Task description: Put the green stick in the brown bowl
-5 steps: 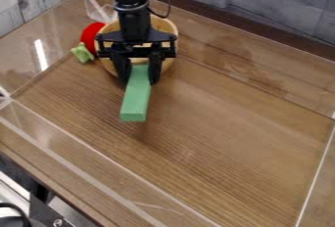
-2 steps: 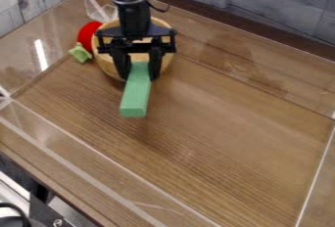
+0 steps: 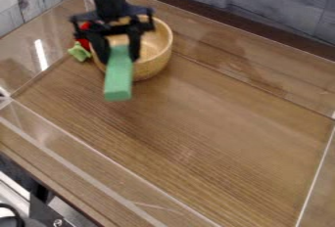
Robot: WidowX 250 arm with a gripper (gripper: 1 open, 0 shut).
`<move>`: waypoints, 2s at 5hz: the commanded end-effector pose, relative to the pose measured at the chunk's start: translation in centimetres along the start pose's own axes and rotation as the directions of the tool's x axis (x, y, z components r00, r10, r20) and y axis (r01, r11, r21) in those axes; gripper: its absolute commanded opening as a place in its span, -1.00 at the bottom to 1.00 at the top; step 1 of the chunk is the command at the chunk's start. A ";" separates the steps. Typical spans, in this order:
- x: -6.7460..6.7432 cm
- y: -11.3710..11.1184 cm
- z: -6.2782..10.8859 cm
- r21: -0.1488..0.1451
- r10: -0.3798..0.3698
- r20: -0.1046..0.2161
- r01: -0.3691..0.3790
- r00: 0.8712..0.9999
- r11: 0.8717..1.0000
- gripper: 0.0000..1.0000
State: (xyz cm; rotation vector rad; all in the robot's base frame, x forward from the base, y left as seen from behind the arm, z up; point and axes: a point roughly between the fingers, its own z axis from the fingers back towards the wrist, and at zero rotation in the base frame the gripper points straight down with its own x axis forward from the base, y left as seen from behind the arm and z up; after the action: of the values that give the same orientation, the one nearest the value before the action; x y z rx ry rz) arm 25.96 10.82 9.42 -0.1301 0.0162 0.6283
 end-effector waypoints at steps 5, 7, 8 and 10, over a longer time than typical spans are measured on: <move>2.9 0.4 5.0 -0.070 0.125 0.099 -0.118 0.987 0.991 -1.00; 4.5 1.0 4.2 -0.078 0.197 0.102 -0.189 0.975 0.979 -1.00; 4.8 -0.1 4.4 -0.079 0.207 0.100 -0.200 0.973 0.977 -1.00; 5.2 -1.1 4.5 -0.080 0.256 0.099 -0.248 0.962 0.965 -1.00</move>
State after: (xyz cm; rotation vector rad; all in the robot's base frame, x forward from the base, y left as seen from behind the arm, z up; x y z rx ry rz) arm 29.76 13.05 11.81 -0.1642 -0.0258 0.8933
